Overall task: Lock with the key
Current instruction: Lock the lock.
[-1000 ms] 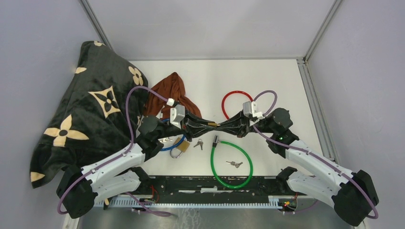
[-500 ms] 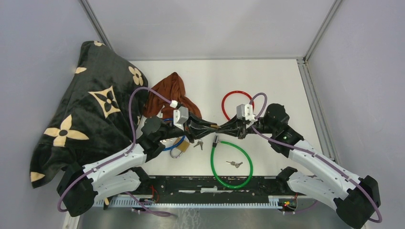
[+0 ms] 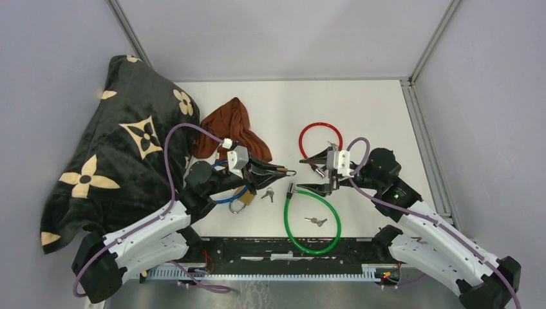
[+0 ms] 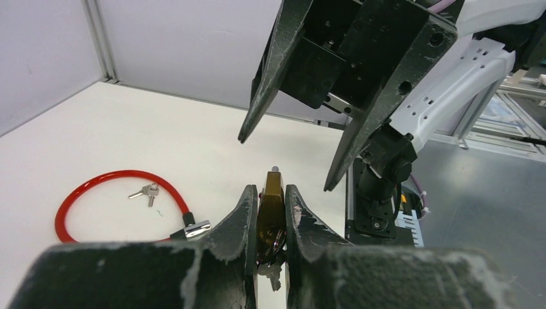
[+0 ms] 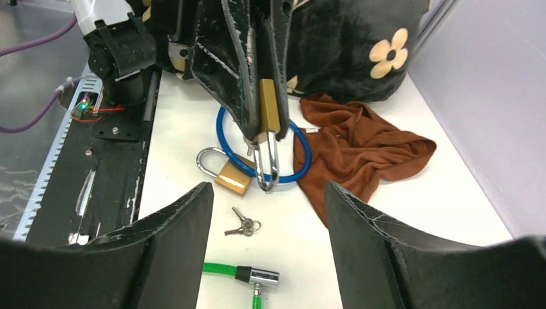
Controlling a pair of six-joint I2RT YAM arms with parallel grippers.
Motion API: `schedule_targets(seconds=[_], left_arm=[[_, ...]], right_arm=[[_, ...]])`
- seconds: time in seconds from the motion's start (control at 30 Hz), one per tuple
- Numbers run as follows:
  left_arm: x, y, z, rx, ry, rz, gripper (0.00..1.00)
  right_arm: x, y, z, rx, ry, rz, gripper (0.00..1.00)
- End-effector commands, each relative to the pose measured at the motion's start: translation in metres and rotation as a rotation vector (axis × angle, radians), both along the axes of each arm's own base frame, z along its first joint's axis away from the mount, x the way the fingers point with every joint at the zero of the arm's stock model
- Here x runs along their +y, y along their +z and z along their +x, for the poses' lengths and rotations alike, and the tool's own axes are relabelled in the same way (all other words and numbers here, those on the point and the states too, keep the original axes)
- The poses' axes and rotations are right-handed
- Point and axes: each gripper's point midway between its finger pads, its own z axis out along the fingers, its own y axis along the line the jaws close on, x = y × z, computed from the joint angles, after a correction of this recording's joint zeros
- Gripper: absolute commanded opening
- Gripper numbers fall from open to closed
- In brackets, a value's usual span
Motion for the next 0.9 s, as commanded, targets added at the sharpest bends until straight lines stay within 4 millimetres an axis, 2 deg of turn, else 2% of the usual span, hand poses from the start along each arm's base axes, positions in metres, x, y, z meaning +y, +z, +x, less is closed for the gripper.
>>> schedule_targets(seconds=[0.0,0.1,0.23,0.4,0.53,0.63,0.77,0.87], left_arm=[[0.006,0.02,-0.011,0.025,-0.028,-0.097,0.02],[0.007,0.021,-0.013,0.051,-0.034,-0.126,0.02],[0.01,0.025,-0.013,0.081,-0.025,-0.154,0.02],[0.011,0.025,-0.014,0.075,-0.025,-0.158,0.02],[0.013,0.027,-0.012,0.083,-0.012,-0.167,0.02],[0.014,0.027,-0.012,0.089,-0.013,-0.174,0.02],[0.012,0.026,-0.011,0.129,-0.016,-0.182,0.02],[0.011,0.027,-0.01,0.149,-0.018,-0.197,0.02]], right_arm=[[-0.007,0.009,0.002,-0.003,-0.028,0.067,0.69],[-0.005,0.014,0.008,0.042,-0.052,0.13,0.66],[0.006,0.021,-0.003,0.114,0.044,0.207,0.58],[0.015,0.011,-0.01,0.189,0.13,0.167,0.46],[0.014,0.008,-0.013,0.2,0.138,0.171,0.27],[0.014,0.014,-0.015,0.214,0.148,0.21,0.23],[0.016,0.021,-0.017,0.238,0.167,0.259,0.0],[0.017,0.022,-0.019,0.24,0.179,0.269,0.0]])
